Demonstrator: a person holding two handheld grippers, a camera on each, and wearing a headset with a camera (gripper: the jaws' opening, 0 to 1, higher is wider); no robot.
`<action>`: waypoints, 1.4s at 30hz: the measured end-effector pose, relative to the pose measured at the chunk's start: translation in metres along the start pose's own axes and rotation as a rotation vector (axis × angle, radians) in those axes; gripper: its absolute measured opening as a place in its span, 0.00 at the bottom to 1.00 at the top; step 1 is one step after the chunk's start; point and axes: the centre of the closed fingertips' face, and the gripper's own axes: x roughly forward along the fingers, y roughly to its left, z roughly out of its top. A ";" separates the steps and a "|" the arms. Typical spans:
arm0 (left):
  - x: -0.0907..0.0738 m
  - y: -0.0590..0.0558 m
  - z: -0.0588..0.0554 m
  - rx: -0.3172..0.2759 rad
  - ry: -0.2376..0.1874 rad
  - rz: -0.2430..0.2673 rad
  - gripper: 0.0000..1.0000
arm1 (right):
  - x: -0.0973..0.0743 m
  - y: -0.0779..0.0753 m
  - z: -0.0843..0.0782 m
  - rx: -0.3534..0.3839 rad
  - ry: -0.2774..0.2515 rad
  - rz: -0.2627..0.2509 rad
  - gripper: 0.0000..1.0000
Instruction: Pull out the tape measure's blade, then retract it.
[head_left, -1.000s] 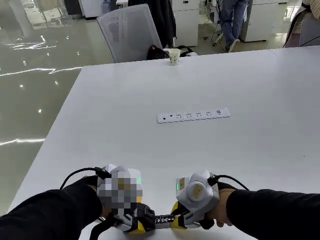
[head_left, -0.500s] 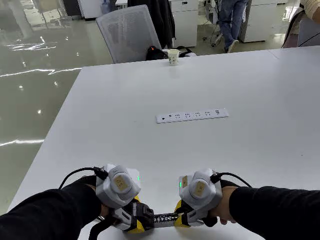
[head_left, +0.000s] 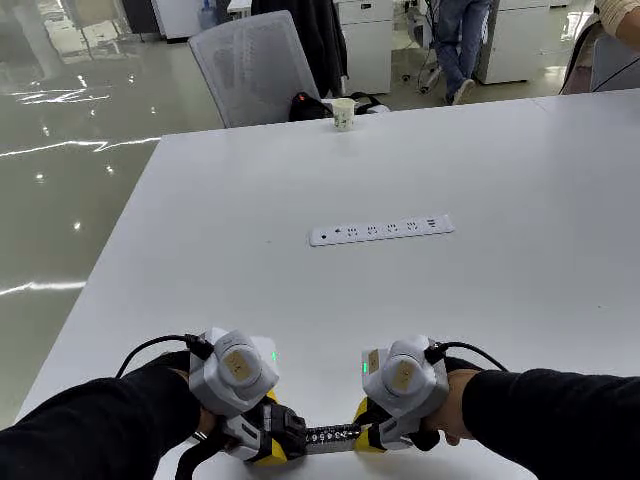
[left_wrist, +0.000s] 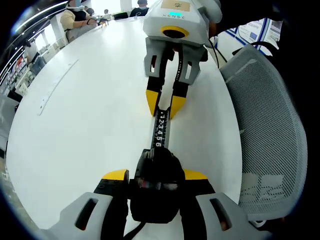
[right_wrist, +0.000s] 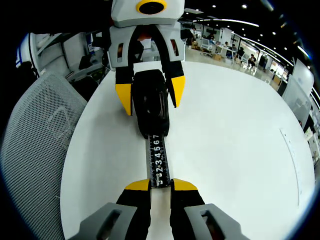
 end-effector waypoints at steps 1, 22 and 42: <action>0.000 0.000 0.000 0.000 0.000 0.000 0.35 | 0.000 0.000 0.000 0.000 0.000 0.000 0.10; 0.000 -0.001 0.001 -0.002 0.001 0.003 0.35 | -0.009 -0.001 -0.011 0.007 0.009 -0.001 0.10; -0.001 -0.002 0.001 0.002 -0.004 0.005 0.35 | -0.017 -0.001 -0.021 0.022 0.012 -0.004 0.10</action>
